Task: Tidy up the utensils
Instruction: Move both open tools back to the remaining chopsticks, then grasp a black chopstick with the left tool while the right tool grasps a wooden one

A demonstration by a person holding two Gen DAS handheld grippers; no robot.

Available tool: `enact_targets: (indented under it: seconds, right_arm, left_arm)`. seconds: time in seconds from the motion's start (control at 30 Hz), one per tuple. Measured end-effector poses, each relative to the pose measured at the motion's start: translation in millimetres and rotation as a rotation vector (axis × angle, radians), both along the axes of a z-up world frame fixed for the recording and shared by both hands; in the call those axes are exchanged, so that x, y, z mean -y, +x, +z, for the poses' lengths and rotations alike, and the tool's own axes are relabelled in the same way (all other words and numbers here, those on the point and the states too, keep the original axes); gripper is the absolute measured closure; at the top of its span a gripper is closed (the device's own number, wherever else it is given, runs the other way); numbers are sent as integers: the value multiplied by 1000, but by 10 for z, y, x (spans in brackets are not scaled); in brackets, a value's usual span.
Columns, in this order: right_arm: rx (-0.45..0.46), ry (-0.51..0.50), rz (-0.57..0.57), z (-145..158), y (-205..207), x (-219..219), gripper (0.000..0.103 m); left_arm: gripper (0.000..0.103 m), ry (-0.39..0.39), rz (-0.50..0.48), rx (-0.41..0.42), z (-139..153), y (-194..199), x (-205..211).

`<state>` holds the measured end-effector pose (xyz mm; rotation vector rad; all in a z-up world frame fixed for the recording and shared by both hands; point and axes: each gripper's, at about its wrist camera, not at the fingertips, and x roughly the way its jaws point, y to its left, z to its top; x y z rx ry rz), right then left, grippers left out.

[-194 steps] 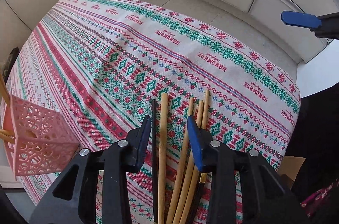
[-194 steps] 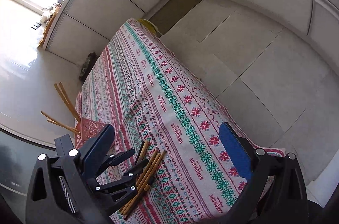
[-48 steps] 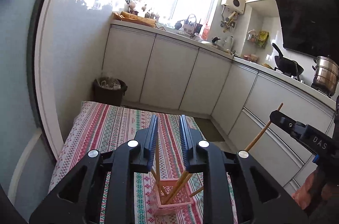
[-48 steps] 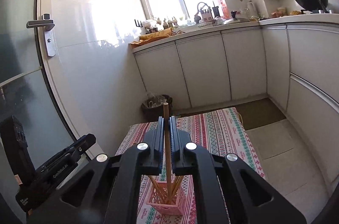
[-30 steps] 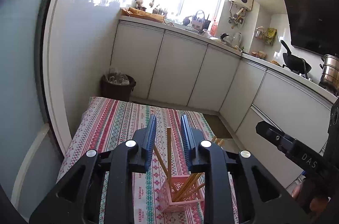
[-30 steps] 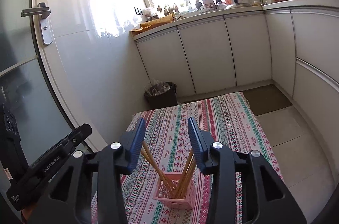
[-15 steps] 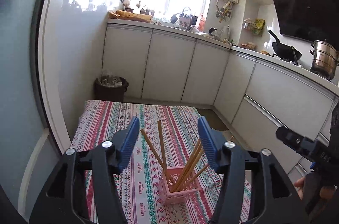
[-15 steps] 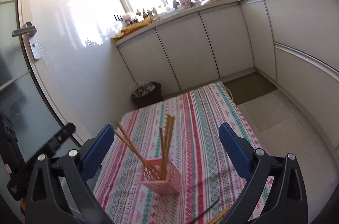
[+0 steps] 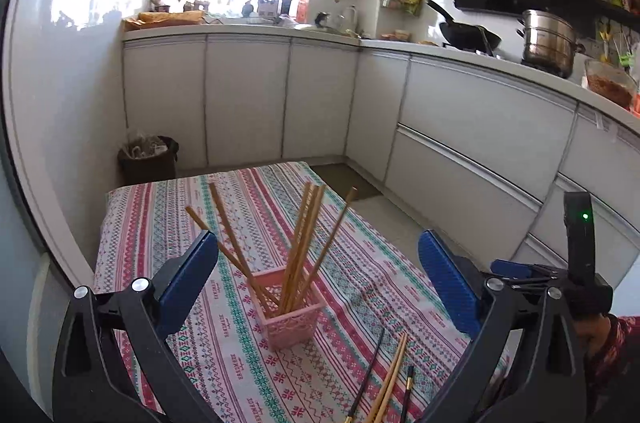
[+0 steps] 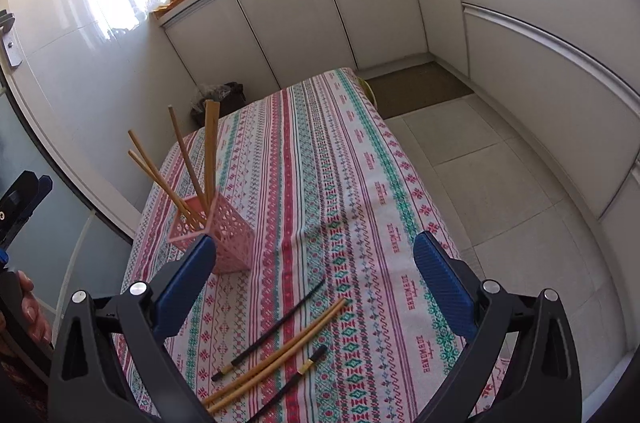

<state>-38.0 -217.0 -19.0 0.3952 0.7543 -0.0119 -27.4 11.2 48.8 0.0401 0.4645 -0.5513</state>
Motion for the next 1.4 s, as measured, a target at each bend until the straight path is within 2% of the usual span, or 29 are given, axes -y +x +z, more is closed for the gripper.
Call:
enact_targets:
  seconds: [0.17,0.23,0.37,0.4,0.47,0.63,0.8,0.97,1.07,1.1,1.17,1.3,1.4]
  right_arm:
    - [-82,64,-52,-294,-104,211,7]
    - [-105,69,-92,-391,-157,331,7]
    - [-165,106,-145,-555,-196,543,7]
    - [-175,124,-149,-589,-205,589,7]
    - [-192,158,-150,-644,-221,653,7]
    - [-213,201,-125,-693,-218,665,7]
    - [-245,193,-93,-743,-185,617,7]
    - [-275,263,-96,-827,-168,675,7]
    - [-287,273,-99,-852,-173,702,7]
    - [-290,272,-97,-858,-173,706,7]
    - [-294,269,-95,-862,-176,720,7]
    - [-305,283,-102,-884,-185,786,7]
    - [-315,301,-106,-905,-182,812,7]
  left_arm:
    - [7,158,-187,-66,-274,-100,400]
    - [7,244,-263,-125,-469,-122,574]
    - [9,398,-316,-238,-969,-107,790]
    - [12,420,-330,-276,-1094,-91,826]
    - [31,450,-356,-358,-1329,-52,885]
    - [32,505,-331,-492,-1759,63,1048]
    - [39,474,-324,-537,-1817,180,1189]
    - [57,447,-282,-561,-1805,384,1368]
    - [63,450,-264,-584,-1826,527,1506]
    - [63,455,-263,-592,-1847,575,1550]
    - [71,473,-254,-619,-1915,667,1621]
    - [76,542,-214,-685,-2160,830,1656]
    - [88,554,-221,-682,-2167,885,1635]
